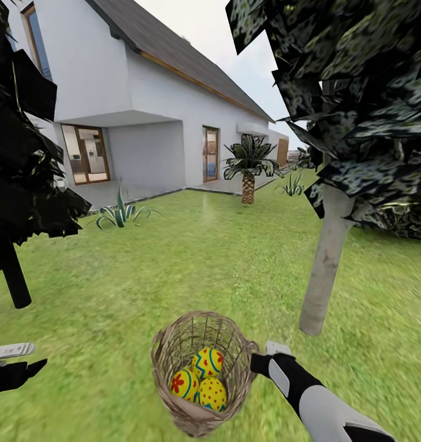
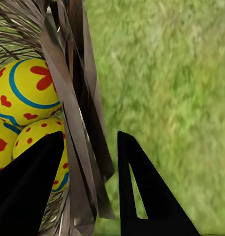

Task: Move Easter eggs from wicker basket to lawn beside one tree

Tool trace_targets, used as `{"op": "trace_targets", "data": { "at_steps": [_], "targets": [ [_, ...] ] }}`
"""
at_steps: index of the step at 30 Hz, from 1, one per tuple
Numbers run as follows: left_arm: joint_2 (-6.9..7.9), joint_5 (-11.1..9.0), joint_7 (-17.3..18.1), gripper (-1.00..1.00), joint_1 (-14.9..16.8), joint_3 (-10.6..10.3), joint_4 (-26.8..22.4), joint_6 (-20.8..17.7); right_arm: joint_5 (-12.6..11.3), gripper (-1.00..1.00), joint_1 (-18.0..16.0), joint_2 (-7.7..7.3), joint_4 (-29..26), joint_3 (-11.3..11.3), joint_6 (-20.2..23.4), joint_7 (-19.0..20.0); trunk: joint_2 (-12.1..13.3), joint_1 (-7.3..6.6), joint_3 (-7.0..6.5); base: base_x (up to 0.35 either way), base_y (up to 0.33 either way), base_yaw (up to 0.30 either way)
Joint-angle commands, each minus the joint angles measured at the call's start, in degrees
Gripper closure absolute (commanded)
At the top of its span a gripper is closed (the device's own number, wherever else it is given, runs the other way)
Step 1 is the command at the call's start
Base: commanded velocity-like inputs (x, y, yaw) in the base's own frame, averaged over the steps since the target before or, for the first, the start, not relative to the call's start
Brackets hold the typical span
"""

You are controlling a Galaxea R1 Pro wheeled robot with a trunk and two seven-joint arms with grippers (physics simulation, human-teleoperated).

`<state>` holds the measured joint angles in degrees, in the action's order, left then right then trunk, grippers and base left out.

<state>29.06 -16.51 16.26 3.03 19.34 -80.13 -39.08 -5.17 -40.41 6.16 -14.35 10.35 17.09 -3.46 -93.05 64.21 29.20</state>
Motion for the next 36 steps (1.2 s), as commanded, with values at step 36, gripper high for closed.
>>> {"op": "trace_targets", "data": {
  "at_steps": [36],
  "targets": [
    [0.02, -0.1, 0.0, -1.0, 0.0, 0.1, 0.0, -0.3, -0.6, 1.0, 0.0, -0.1, -0.1, 1.3, 1.8, 0.0, -14.5, 7.91, 6.53, 0.0, 0.0, 0.0]
  ]
}}
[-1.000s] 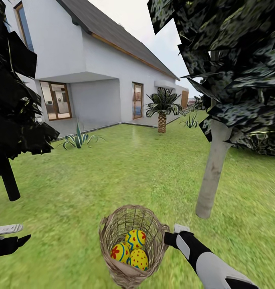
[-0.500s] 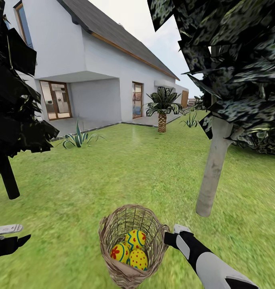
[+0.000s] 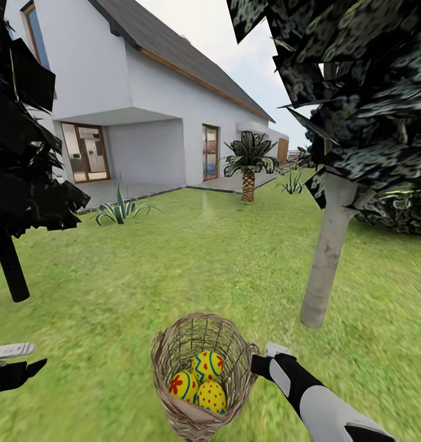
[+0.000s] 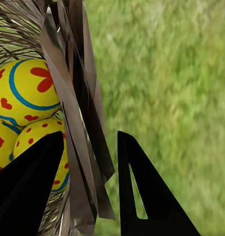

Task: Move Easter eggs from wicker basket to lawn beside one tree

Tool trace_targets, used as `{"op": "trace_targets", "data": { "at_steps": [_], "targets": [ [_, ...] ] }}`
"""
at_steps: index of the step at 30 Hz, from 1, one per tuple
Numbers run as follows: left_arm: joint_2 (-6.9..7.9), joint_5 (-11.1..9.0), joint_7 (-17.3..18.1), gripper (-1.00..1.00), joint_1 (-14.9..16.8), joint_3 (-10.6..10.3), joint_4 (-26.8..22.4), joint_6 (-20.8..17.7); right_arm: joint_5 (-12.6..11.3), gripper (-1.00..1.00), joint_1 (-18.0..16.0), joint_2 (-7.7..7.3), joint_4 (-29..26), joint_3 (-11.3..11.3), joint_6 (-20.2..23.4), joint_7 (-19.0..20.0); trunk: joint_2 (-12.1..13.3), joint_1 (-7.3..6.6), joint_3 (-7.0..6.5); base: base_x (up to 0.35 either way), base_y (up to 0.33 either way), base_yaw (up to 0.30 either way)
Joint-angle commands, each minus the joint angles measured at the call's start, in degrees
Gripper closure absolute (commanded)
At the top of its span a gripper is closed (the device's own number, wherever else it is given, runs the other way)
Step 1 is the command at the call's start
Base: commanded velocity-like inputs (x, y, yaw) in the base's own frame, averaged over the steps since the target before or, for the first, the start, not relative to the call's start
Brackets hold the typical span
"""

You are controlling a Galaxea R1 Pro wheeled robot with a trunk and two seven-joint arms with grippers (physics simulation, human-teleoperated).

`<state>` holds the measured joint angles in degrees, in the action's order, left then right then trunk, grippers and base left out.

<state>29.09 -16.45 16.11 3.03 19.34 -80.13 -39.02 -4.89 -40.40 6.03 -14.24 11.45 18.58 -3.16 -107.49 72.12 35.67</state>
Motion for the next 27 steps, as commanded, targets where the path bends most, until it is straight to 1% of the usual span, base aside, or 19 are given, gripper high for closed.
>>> {"op": "trace_targets", "data": {
  "at_steps": [1, 27],
  "targets": [
    [-0.01, -0.2, 0.2, -1.0, 0.0, 0.1, 0.0, -0.4, -0.9, 1.0, 0.0, 0.02, -0.2, 0.2, 0.3, -0.3, -0.4, 0.22, 0.24, 0.0, 0.0, 0.0],
    [-0.04, -0.2, 0.1, -1.0, 0.0, 0.1, 0.0, -0.4, -0.9, 1.0, 0.0, 0.03, -0.2, 0.2, 0.1, -0.3, -10.9, 5.93, 4.91, 0.0, 0.0, 0.0]
  ]
}}
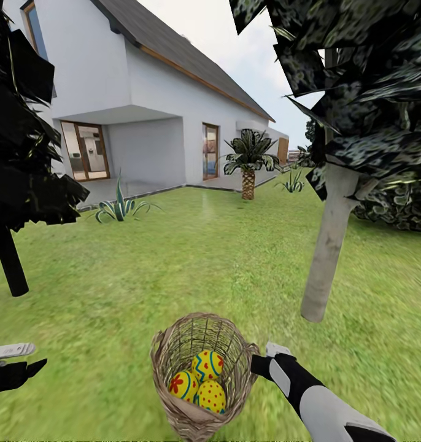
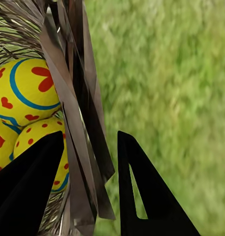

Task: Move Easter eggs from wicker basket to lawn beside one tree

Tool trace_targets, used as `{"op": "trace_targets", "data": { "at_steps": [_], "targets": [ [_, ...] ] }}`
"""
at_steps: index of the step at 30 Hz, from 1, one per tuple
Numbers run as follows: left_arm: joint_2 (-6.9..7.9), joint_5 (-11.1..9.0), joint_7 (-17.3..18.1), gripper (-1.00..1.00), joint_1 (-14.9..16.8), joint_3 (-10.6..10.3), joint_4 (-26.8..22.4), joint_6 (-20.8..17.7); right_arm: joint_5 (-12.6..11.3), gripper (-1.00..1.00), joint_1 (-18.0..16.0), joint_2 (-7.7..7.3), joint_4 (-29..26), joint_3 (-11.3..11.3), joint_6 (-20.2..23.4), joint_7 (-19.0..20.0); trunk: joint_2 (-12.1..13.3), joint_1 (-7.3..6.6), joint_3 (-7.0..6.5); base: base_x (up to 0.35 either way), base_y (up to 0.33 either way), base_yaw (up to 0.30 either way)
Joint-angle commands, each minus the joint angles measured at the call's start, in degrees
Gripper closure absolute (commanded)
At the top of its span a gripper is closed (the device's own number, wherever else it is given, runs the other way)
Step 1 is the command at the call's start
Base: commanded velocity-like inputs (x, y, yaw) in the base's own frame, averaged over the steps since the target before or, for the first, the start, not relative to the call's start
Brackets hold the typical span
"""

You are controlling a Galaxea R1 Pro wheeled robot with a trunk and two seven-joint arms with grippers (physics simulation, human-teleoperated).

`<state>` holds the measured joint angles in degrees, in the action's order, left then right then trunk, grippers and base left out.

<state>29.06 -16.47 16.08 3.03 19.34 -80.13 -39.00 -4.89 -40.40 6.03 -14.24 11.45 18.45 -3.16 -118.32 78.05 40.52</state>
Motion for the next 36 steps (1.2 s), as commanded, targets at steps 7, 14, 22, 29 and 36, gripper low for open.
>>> {"op": "trace_targets", "data": {
  "at_steps": [7, 14, 22, 29, 36],
  "targets": [
    [-0.01, -0.1, 0.2, -1.0, 0.0, 0.1, 0.0, -0.4, -0.9, 1.0, 0.0, 0.03, -0.2, 0.2, 0.2, -0.3, -2.9, 1.53, 1.32, 0.0, 0.0, 0.0],
    [-0.01, -0.1, 0.1, -1.0, 0.0, 0.1, 0.1, -0.4, -0.9, 1.0, 0.0, -0.05, -0.3, 0.1, -0.2, -0.1, -5.7, 3.07, 2.58, 0.0, 0.0, 0.0],
    [-0.01, -0.1, 0.1, -1.0, 0.0, 0.1, 0.1, -0.4, -0.9, 1.0, 0.0, 0.02, -0.5, 0.0, -0.3, 0.0, -8.9, 4.83, 4.01, 0.0, 0.0, 0.0],
    [-0.02, -0.1, 0.2, -1.0, 0.0, 0.1, 0.1, 0.1, -0.9, 1.0, 0.0, 0.03, -0.5, 0.0, -0.3, 0.1, -10.5, 5.71, 4.73, 0.0, 0.0, 0.0],
    [-0.03, -0.1, 0.2, -1.0, 0.0, 0.1, 0.1, 0.5, -0.9, 1.0, 0.0, 0.03, -0.5, 0.0, -0.3, 0.1, -13.3, 7.25, 5.99, 0.0, 0.0, 0.0]
  ]
}}
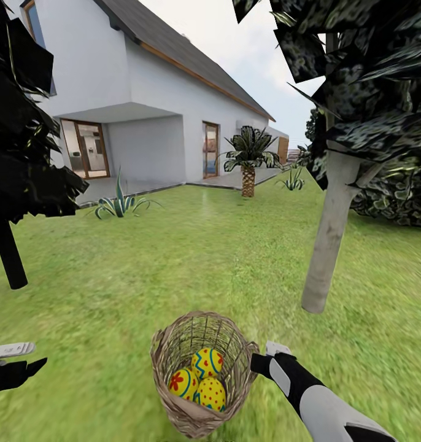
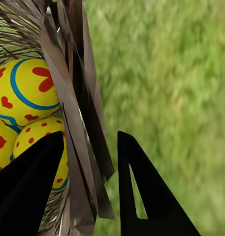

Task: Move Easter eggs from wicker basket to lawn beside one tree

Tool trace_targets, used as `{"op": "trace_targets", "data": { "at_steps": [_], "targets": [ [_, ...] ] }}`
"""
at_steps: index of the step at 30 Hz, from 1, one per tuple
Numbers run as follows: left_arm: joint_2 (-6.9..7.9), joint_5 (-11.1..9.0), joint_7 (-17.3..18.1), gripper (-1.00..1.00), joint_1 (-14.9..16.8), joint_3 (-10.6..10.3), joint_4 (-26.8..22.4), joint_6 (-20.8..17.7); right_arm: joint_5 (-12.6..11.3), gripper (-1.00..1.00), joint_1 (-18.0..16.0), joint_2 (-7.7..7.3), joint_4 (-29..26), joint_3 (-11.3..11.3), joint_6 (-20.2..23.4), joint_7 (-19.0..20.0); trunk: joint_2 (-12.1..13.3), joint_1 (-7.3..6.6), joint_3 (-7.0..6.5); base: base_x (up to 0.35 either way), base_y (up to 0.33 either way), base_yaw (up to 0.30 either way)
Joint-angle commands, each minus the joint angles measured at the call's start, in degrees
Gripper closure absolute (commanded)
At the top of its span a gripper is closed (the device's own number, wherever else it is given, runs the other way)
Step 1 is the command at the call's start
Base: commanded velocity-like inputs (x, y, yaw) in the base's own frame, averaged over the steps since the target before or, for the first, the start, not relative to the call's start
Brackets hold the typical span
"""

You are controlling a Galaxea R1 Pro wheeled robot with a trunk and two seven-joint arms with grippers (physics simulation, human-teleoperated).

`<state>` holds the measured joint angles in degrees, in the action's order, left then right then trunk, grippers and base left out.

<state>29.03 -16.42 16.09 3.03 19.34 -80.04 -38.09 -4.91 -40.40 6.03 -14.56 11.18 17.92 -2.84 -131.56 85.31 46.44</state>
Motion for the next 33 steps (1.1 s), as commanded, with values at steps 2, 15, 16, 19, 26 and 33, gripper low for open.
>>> {"op": "trace_targets", "data": {
  "at_steps": [2, 15, 16, 19, 26, 33],
  "targets": [
    [-0.01, -0.2, 0.2, -1.0, 0.0, 0.1, 0.0, -0.4, -0.9, 1.0, 0.0, 0.03, -0.2, 0.2, 0.3, -0.2, -0.8, 0.43, 0.42, 0.0, 0.0, 0.0],
    [0.01, -0.2, 0.2, -1.0, 0.0, 0.1, 0.0, -0.3, -0.9, 1.0, 0.0, 0.07, -0.1, 0.2, 0.3, -0.2, -6.1, 3.29, 2.76, 0.0, 0.0, 0.0],
    [0.03, -0.2, 0.2, -1.0, 0.0, 0.1, 0.0, -0.3, -0.9, 1.0, 0.0, 0.08, -0.1, 0.2, 0.3, -0.2, -6.5, 3.51, 2.94, 0.0, 0.0, 0.0],
    [0.03, -0.2, 0.2, -1.0, 0.0, 0.1, 0.0, -0.3, -0.9, 1.0, 0.0, 0.11, -0.1, 0.2, 0.2, -0.2, -7.7, 4.17, 3.47, 0.0, 0.0, 0.0],
    [0.0, -0.2, 0.2, -1.0, 0.0, 0.1, 0.0, -0.3, -0.9, 1.0, 0.0, 0.12, -0.1, 0.2, 0.3, -0.2, -9.3, 5.04, 4.19, 0.0, 0.0, 0.0],
    [0.02, -0.2, 0.2, -1.0, 0.0, 0.1, 0.0, -0.3, -0.9, -1.0, 0.0, 0.12, -0.1, 0.2, 0.3, -0.2, -9.3, 5.04, 4.19, 0.0, 0.0, 0.0]
  ]
}}
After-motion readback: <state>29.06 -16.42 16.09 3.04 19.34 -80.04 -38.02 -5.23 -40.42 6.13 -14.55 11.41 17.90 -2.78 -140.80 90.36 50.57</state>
